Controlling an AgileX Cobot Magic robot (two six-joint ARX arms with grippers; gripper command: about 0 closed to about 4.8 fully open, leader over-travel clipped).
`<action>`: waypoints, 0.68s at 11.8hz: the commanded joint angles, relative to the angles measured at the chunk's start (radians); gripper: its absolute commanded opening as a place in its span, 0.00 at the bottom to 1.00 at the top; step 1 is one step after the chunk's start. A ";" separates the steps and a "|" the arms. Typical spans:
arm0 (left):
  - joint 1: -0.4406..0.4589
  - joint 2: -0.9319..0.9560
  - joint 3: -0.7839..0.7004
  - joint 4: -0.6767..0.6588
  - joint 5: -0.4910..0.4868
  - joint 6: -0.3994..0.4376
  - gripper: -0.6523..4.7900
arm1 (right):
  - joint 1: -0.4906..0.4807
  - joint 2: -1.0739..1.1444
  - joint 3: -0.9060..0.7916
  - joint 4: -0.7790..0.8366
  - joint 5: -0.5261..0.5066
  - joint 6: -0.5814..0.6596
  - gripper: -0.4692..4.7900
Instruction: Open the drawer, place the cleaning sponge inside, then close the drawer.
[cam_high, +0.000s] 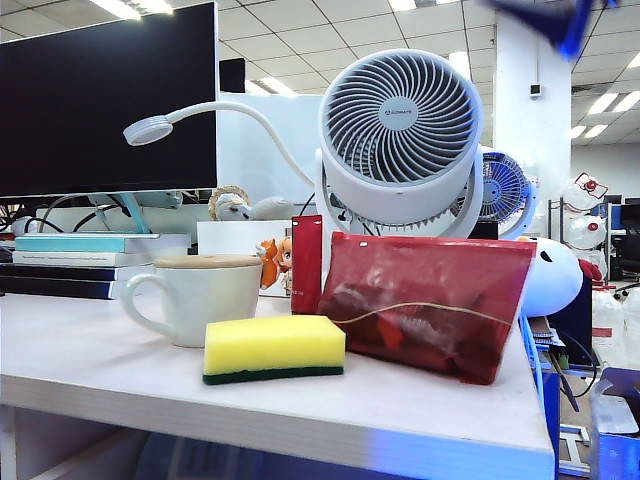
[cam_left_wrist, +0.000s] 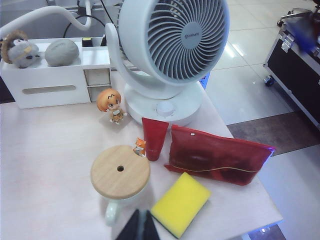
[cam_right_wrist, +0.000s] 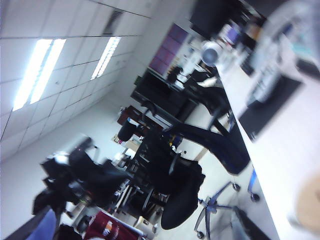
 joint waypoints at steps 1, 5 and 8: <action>0.001 -0.002 0.003 0.008 0.005 0.006 0.12 | 0.053 -0.005 0.251 -0.086 0.021 0.005 1.00; 0.001 -0.002 0.003 0.008 0.005 0.006 0.12 | 0.060 -0.005 0.512 -0.199 0.054 -0.085 1.00; 0.001 -0.002 0.003 0.008 0.005 0.006 0.12 | 0.058 -0.009 0.548 -0.165 0.084 0.013 1.00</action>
